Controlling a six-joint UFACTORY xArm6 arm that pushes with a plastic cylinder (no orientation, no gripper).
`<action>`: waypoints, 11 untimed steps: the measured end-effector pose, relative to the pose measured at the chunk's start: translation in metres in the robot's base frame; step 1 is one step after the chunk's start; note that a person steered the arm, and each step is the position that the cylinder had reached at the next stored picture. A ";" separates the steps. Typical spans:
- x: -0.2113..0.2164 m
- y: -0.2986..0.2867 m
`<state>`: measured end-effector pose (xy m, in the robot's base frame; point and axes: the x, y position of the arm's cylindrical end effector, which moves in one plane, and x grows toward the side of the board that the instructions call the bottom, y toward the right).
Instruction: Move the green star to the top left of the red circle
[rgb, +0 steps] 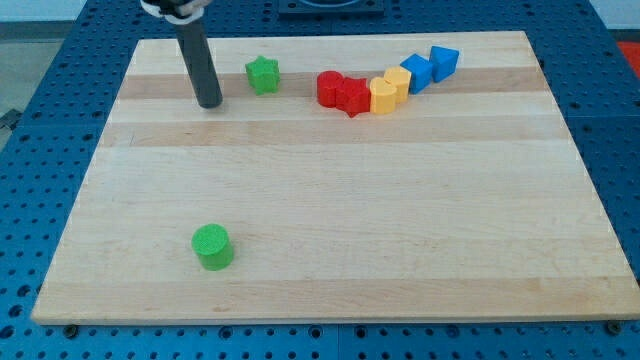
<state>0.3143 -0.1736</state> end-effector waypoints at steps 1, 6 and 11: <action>-0.028 0.003; -0.015 0.072; -0.071 0.074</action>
